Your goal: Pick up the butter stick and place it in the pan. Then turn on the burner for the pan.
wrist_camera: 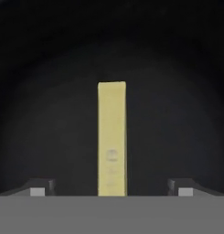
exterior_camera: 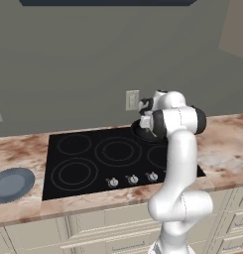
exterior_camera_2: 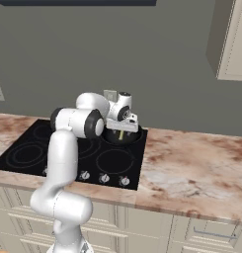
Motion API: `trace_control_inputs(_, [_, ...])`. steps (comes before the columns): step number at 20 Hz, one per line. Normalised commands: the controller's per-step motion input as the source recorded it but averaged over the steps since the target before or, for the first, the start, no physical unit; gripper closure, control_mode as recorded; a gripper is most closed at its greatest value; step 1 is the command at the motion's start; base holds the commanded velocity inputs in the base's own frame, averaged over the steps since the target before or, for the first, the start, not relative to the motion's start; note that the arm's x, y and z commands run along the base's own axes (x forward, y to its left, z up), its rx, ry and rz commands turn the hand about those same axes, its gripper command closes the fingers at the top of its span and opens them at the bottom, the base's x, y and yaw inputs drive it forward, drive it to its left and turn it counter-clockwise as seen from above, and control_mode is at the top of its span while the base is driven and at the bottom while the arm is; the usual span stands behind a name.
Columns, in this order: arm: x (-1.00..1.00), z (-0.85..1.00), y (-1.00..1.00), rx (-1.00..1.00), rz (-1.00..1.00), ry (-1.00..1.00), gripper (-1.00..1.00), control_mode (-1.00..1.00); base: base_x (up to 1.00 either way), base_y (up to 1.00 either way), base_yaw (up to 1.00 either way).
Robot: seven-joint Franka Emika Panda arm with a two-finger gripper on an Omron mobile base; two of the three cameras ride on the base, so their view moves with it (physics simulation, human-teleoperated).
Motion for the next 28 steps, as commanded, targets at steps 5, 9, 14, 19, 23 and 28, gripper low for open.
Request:
trace_control_inputs(5, [-0.11, 0.41, 0.0, 0.0, 0.0, 0.0, -1.0, -1.0, 0.0, 0.0, 0.0])
trace_control_inputs(9, [-0.22, 0.44, -0.01, 0.0, 0.0, -0.03, -1.0, -1.0, 0.0, 0.0, 0.0])
trace_control_inputs(14, [-0.47, 0.34, 0.0, 0.0, 0.0, -0.02, -1.0, -1.0, 0.0, 0.0, 0.0])
trace_control_inputs(19, [-0.82, 0.04, -0.11, 0.0, -0.01, -0.01, -1.0, -1.0, 0.0, 0.0, 0.0])
trace_control_inputs(23, [-0.9, 0.0, -0.05, 0.0, -0.02, 0.0, -1.0, -1.0, 0.0, 0.0, 0.0])
trace_control_inputs(28, [-0.82, 0.0, -0.02, 0.0, -0.01, 0.0, -1.0, -1.0, 0.0, 0.0, 0.0])
